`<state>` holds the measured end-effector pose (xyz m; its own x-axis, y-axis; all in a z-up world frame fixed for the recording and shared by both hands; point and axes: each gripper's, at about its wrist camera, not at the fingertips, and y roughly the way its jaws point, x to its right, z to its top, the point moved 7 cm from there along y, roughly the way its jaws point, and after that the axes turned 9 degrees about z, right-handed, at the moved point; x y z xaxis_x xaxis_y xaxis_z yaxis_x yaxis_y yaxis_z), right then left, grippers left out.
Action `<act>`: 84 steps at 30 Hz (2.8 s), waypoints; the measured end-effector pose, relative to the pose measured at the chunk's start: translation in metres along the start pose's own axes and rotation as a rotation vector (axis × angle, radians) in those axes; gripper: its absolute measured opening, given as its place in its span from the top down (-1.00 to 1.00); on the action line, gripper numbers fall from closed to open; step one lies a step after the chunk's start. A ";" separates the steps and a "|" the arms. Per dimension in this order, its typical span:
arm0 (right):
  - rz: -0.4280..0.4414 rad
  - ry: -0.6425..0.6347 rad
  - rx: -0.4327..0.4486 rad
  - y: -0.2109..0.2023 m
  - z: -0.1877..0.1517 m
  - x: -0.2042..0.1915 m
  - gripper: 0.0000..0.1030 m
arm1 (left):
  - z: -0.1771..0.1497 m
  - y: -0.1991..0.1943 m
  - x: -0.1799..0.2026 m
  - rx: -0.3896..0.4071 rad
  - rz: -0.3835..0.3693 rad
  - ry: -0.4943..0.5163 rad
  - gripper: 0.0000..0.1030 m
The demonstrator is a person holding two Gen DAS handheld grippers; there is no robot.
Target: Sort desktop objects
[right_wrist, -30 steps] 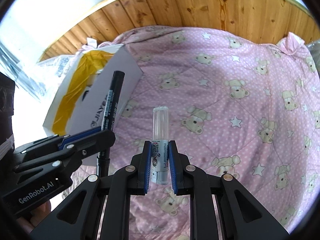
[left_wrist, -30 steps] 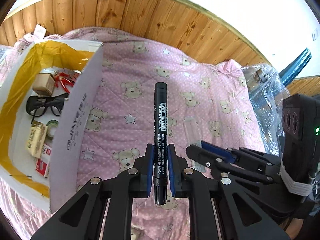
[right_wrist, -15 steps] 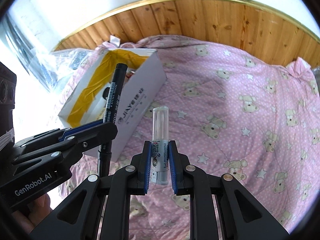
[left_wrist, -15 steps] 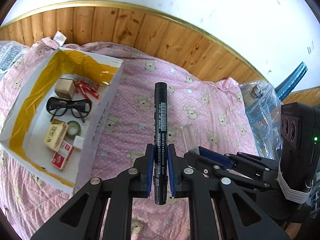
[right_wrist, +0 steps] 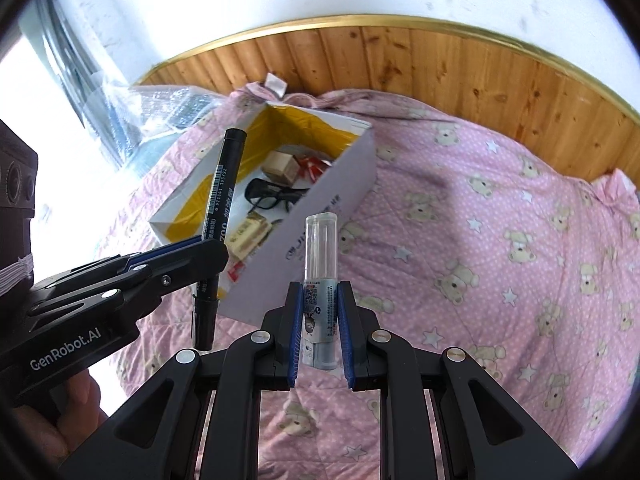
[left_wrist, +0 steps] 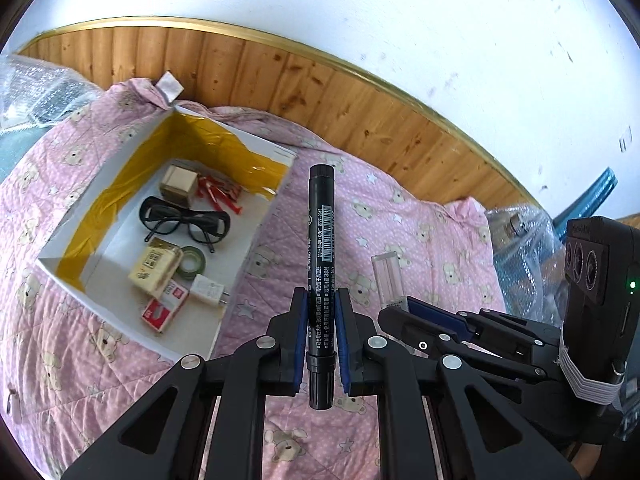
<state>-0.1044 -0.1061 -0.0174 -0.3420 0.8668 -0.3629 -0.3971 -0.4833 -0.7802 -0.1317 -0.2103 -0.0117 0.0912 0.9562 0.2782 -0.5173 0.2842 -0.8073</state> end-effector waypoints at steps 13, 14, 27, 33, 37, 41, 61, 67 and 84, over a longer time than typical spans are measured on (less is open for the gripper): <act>0.043 -0.108 -0.017 0.017 0.034 -0.051 0.65 | 0.011 -0.012 -0.049 0.036 0.031 -0.104 0.73; 0.048 -0.115 -0.019 0.020 0.038 -0.055 0.65 | 0.012 -0.012 -0.055 0.037 0.033 -0.116 0.73; 0.089 -0.158 -0.056 0.061 0.069 -0.083 0.66 | 0.028 0.003 -0.118 0.025 0.082 -0.225 0.73; 0.098 -0.153 -0.068 0.083 0.090 -0.082 0.66 | 0.039 0.018 -0.143 0.012 0.101 -0.257 0.73; 0.095 -0.141 -0.074 0.097 0.103 -0.075 0.66 | 0.047 0.032 -0.155 -0.003 0.110 -0.268 0.73; 0.081 -0.115 -0.077 0.113 0.120 -0.062 0.66 | 0.057 0.049 -0.168 -0.021 0.123 -0.277 0.73; 0.043 0.063 -0.101 0.164 0.134 0.018 0.26 | 0.048 0.122 -0.225 -0.163 0.208 -0.351 0.15; 0.074 0.075 -0.114 0.156 0.114 0.015 0.26 | 0.041 0.121 -0.212 -0.174 0.198 -0.343 0.15; 0.092 -0.001 -0.150 0.139 0.082 -0.020 0.25 | 0.035 0.101 -0.183 -0.165 0.175 -0.310 0.15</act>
<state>-0.2231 -0.2006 -0.0769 -0.3722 0.8197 -0.4353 -0.2330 -0.5365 -0.8111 -0.2307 -0.3590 -0.1256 -0.2606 0.9317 0.2529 -0.3563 0.1506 -0.9221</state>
